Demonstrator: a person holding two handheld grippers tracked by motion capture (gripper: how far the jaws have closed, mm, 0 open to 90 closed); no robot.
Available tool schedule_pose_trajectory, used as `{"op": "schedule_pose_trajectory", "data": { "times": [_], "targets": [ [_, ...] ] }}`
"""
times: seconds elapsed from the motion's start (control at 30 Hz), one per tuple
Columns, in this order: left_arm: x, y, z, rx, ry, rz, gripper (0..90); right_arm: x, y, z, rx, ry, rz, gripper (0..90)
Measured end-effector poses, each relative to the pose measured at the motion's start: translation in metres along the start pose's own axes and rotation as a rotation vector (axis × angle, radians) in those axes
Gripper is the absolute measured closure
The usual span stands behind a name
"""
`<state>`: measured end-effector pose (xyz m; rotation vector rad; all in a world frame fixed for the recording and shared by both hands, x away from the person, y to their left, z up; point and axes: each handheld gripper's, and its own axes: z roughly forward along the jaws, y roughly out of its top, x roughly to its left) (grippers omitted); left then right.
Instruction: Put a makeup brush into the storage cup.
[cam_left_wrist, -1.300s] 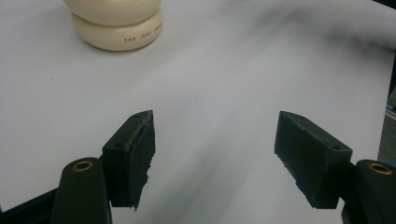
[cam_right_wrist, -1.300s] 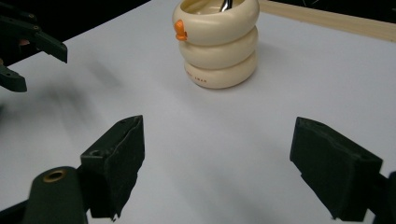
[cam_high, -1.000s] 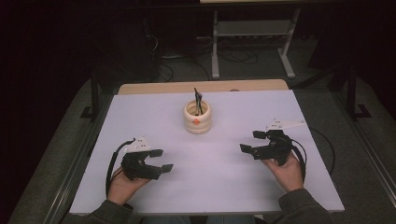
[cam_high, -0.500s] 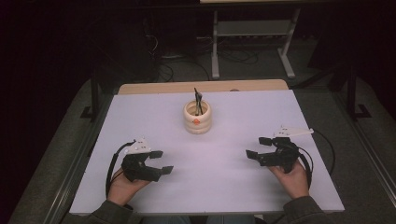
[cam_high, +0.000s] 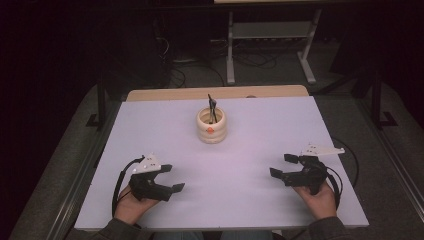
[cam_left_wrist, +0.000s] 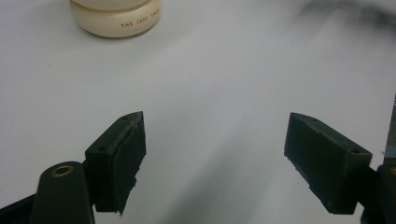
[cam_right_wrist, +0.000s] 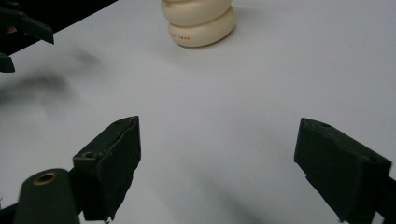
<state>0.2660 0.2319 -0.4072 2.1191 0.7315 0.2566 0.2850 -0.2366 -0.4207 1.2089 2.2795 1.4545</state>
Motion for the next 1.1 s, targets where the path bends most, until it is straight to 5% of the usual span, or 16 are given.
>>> {"op": "schedule_pose_trajectory", "data": {
  "times": [0.4,0.63,1.1],
  "targets": [
    [-0.002,-0.015,-0.014,-0.014,0.002,-0.034,20.9,0.007,-0.011,-0.012,0.008,-0.006,-0.029,13.7],
    [0.001,-0.019,-0.012,0.016,0.037,-0.024,21.2,0.010,-0.013,-0.012,0.017,0.010,-0.036,13.7],
    [0.001,-0.019,-0.008,0.006,0.026,-0.032,21.2,0.016,-0.012,-0.003,0.020,0.046,-0.041,13.8]
  ]
}}
